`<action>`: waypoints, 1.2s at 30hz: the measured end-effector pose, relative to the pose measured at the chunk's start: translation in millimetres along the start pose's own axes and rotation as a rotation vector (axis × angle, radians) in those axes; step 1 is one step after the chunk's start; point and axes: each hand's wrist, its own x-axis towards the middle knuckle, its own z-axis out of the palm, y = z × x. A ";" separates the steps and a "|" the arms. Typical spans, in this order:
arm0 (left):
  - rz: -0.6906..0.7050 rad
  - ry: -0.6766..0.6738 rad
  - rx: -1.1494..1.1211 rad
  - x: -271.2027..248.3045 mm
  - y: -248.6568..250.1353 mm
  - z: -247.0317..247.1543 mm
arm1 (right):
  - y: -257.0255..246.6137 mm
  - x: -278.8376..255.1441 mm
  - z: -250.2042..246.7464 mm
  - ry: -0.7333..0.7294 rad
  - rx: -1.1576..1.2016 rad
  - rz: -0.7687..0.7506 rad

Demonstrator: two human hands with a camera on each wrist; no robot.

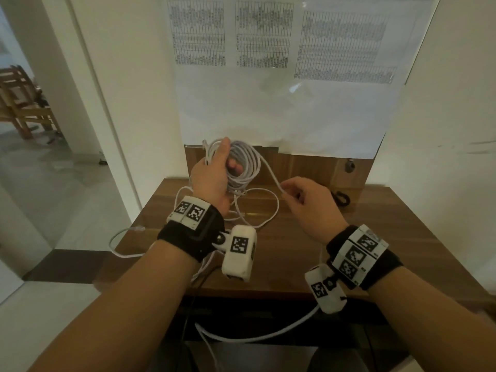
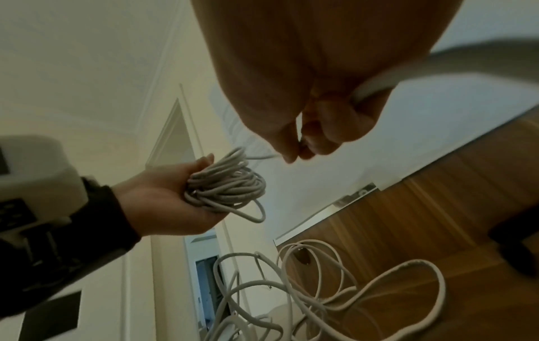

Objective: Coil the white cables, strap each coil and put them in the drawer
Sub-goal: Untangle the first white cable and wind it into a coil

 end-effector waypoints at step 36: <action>-0.182 -0.355 -0.068 19.3 -5.9 -16.7 | 1.0 24.5 -46.4 -0.035 0.163 -0.120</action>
